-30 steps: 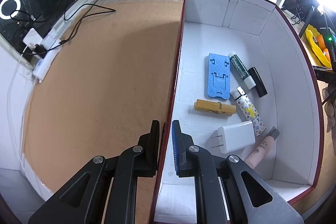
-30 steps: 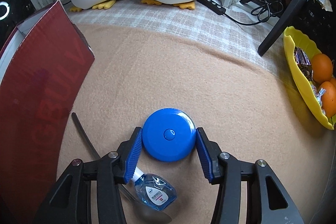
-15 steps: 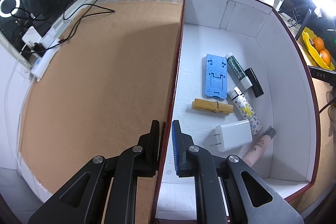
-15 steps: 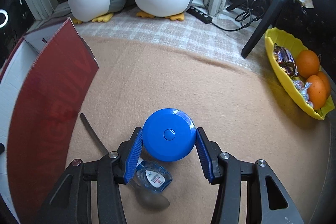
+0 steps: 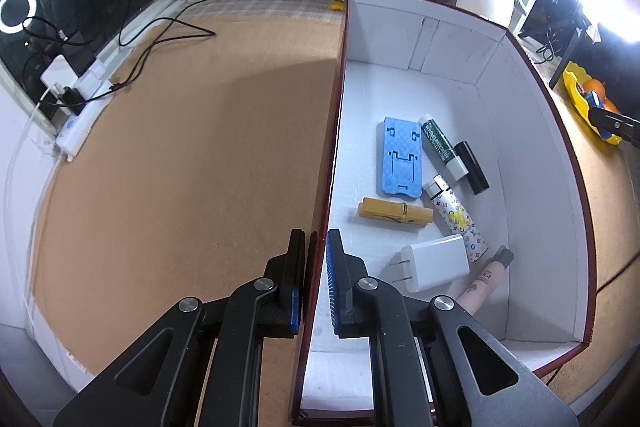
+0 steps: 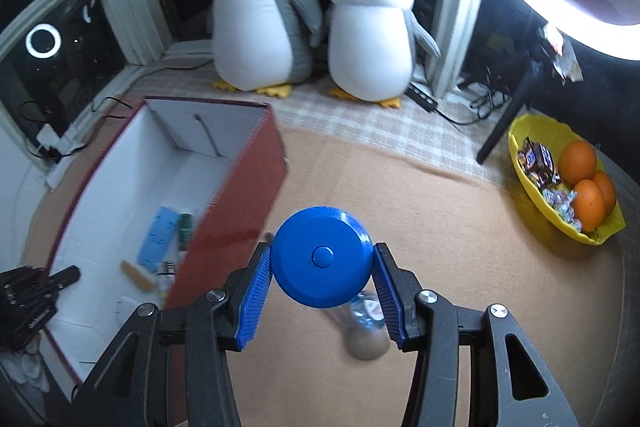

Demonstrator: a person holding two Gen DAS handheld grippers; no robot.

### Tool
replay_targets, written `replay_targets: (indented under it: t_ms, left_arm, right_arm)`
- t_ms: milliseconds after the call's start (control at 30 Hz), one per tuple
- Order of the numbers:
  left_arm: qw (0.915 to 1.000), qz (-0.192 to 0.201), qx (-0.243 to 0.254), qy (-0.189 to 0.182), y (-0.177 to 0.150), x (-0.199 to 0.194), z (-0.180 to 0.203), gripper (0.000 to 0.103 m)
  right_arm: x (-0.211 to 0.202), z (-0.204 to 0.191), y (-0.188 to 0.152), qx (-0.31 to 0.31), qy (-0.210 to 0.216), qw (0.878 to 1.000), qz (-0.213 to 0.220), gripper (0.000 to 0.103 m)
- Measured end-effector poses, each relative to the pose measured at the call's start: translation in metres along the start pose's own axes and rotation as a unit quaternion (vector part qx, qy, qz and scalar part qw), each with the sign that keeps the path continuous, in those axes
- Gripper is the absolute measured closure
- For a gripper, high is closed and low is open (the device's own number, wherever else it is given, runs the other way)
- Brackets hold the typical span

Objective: Organize rigid objects
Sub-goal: 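Carry the blue tape measure into the box and open the right gripper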

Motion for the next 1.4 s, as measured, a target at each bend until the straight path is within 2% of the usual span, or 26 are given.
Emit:
replay_targets:
  t_ms: [300,633,1067,1400]
  left_arm:
    - [0.9998,0.015,0.004,-0.012,0.001,-0.006,-0.003,0.097]
    - [0.9994,0.024,0.009,-0.023,0.000,-0.009,-0.004,0.098]
    - [0.9990,0.031,0.016,-0.029,-0.001,-0.010,-0.004,0.098]
    - [0.9990,0.031,0.015,-0.029,-0.001,-0.010,-0.004,0.098]
  right_arm:
    - [-0.028,-0.062,-0.003,-0.039,0.040,0.998,0.012,0.057]
    - [-0.030,-0.112,-0.019,-0.059,0.065,0.996,0.003,0.057]
    - [-0.011,-0.143,-0.033,-0.073,0.067,0.995,-0.019,0.057]
    - [-0.001,-0.150,-0.039,-0.079,0.068,0.994,-0.032,0.057]
Point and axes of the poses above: each gripper's, at about its wrist camera, not at the fingertips, and x roughly the way its jaws point, z to its right, y to its top, the point moved 3 cm from there along x, roughly the way its jaws point, and after that the axes turned 8 degrees about z, right-handed, at the moved point
